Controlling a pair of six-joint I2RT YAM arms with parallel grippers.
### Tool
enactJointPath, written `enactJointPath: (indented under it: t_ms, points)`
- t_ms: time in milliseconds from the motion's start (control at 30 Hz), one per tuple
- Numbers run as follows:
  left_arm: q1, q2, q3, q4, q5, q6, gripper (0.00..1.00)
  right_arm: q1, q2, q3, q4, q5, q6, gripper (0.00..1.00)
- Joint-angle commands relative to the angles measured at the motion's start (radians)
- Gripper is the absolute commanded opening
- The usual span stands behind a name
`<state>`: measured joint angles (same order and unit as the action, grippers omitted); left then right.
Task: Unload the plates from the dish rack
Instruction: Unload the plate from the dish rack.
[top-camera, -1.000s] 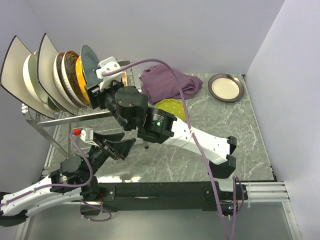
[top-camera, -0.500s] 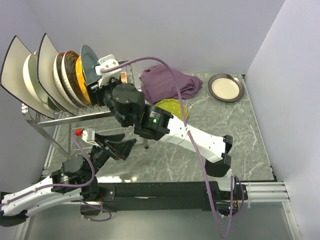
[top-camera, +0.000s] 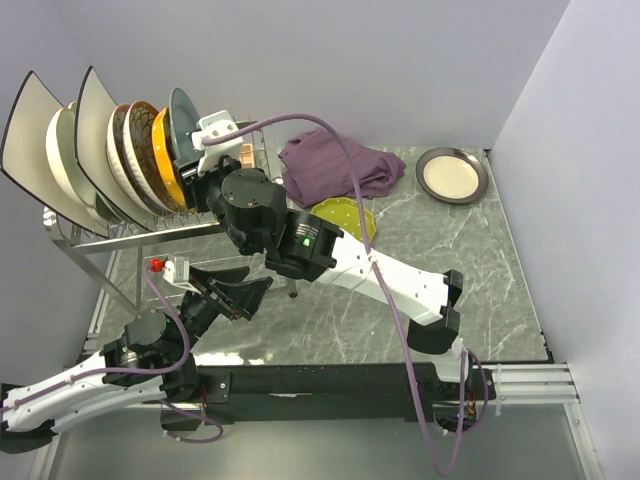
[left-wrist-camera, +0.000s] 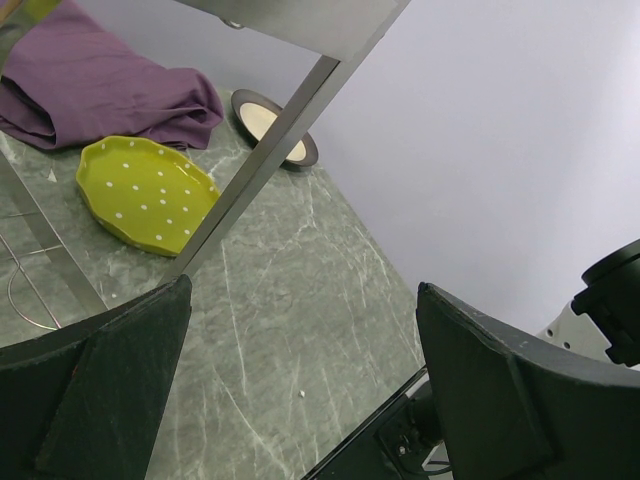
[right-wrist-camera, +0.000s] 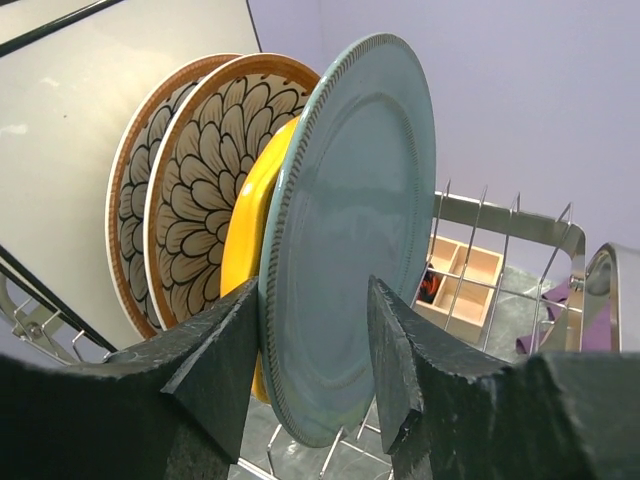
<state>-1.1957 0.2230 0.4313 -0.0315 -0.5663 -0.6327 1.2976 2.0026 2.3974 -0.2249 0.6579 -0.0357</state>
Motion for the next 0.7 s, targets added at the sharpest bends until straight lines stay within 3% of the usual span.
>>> enactJointPath:
  t_ms: [0, 400, 667]
  points:
    - [-0.004, -0.007, -0.003, 0.013, -0.007, -0.005, 0.99, -0.040, 0.019, 0.031, -0.020, 0.036, 0.034, 0.52]
    - [-0.004, -0.020, -0.002, 0.002, -0.010, -0.005, 0.99, -0.057, 0.048, 0.040, -0.044, 0.037, 0.109, 0.48]
    - [-0.004, -0.024, -0.003, 0.001, -0.009, -0.005, 0.99, -0.061, 0.045, 0.025, -0.039, 0.037, 0.149, 0.40]
